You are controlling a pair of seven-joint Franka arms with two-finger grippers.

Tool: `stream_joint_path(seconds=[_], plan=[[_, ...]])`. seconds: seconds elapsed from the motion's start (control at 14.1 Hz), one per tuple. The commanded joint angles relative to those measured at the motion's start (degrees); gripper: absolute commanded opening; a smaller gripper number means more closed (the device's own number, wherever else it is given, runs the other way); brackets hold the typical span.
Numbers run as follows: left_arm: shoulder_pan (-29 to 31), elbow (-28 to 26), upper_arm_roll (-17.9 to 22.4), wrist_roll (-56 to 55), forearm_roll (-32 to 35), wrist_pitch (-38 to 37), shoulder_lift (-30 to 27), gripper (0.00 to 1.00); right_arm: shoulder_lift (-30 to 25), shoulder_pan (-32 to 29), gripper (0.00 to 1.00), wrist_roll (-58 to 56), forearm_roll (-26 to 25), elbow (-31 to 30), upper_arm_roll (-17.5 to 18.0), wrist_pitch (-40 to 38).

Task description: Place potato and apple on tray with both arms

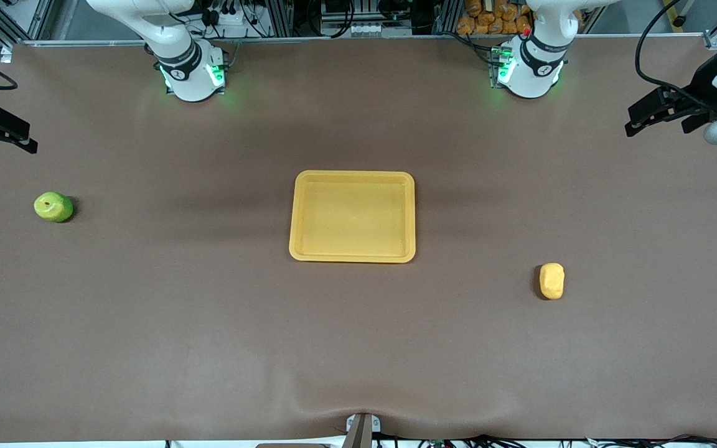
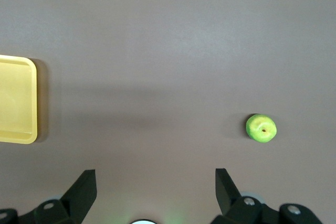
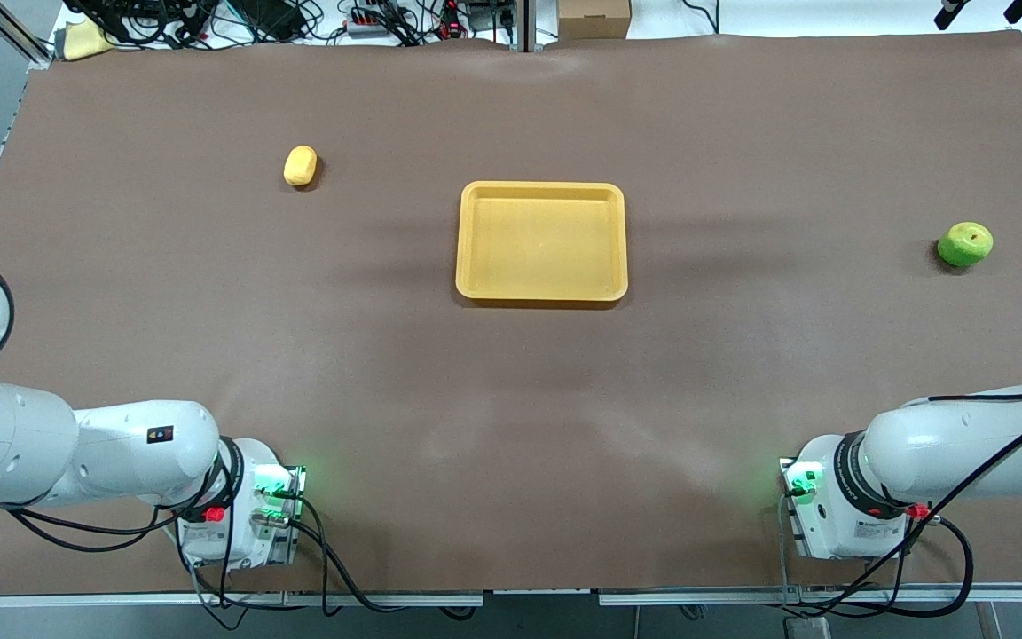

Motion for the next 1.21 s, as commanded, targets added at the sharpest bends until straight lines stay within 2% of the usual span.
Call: stream_joint_path(seconds=[0.0, 0.57, 1.14], plan=[[0.4, -0.1, -0.1, 0.9, -0.5, -0.3, -0.9, 1.0, -0.1, -1.1, 1.0, 0.1, -0.4, 0.7, 0.9, -0.9], [0.3, 1.2, -0.3, 0.2, -0.5, -0.3, 0.1, 1.0, 0.0, -1.4, 1.0, 0.1, 0.6, 0.7, 0.6, -0.5], [0.5, 0.3, -0.3, 0.7, -0.5, -0.4, 0.5, 1.0, 1.8, -3.4, 1.0, -0.4, 0.1, 0.7, 0.2, -0.5]])
